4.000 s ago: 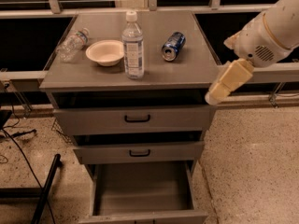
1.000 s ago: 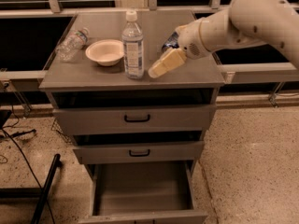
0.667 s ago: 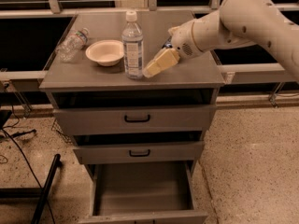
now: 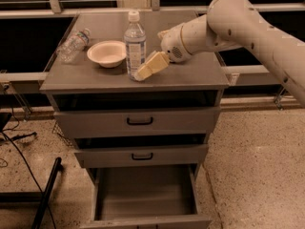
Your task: Place blue plastic bottle into bottom drawer
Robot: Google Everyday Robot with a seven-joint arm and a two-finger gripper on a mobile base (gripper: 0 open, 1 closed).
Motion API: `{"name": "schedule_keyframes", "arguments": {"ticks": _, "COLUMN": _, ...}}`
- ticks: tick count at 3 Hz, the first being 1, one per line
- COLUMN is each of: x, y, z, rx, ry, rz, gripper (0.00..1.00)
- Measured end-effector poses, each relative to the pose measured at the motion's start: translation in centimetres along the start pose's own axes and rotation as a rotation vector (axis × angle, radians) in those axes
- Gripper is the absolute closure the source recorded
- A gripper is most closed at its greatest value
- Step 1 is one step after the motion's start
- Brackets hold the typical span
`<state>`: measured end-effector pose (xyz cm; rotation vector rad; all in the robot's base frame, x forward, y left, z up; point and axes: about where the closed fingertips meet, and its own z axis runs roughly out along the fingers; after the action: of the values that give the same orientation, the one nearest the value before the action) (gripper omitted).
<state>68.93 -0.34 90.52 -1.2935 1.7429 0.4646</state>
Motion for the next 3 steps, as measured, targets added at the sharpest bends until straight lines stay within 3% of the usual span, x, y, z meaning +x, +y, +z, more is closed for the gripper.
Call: {"name": "schedule_keyframes", "arguments": {"ticks": 3, "x": -2.5, "y": -0.9, "z": 3.8, "rx": -0.019, "ry": -0.052, "rz": -0.015, "gripper": 0.0}}
